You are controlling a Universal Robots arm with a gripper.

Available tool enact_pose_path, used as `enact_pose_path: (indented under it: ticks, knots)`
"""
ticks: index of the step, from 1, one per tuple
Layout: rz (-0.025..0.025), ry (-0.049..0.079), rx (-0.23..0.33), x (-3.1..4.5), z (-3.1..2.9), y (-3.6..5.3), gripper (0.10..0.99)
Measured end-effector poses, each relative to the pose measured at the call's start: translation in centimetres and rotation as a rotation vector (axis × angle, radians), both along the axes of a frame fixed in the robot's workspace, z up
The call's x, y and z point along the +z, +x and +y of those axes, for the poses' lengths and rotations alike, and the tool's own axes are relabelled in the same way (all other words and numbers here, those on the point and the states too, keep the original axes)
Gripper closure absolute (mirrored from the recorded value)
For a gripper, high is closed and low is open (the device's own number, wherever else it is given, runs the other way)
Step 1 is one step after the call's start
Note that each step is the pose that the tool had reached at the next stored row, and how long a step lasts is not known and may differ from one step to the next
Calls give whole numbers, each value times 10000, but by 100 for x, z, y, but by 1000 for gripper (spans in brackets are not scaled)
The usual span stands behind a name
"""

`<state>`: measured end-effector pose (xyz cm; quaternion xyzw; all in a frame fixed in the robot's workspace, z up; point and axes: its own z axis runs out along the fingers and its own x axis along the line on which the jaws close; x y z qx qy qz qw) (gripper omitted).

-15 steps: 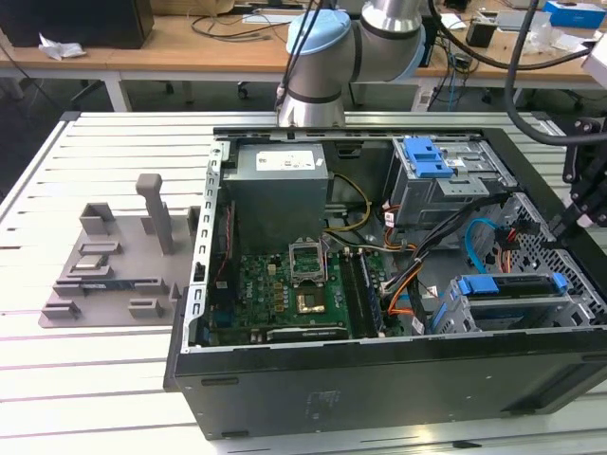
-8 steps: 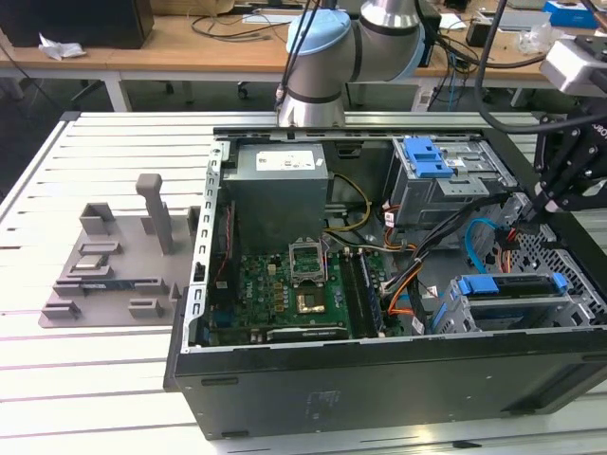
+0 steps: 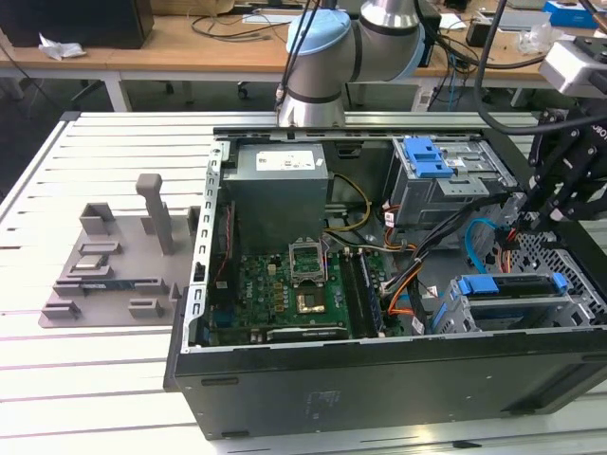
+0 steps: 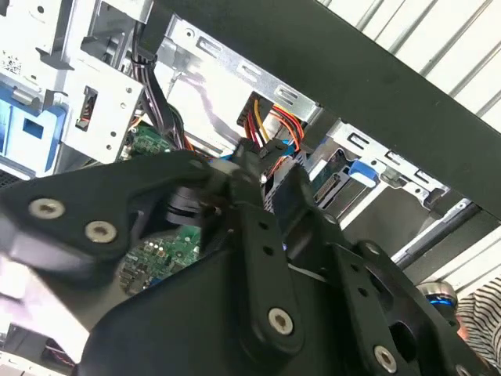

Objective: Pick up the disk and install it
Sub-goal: 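Insert the first disk wire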

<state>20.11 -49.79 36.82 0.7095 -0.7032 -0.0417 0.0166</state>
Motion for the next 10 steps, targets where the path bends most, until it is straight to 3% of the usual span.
enact_pose_path:
  ticks: [1, 5, 7, 9, 10]
  knots:
    - [-1, 0, 0, -1, 0, 0, 725]
    - [0, -226, 5, -28, 98, 1, 725]
    - [1, -477, 7, -40, 133, 1, 725]
    - [3, -882, 12, -60, 141, 2, 725]
    - [3, -945, 12, -91, 142, 2, 725]
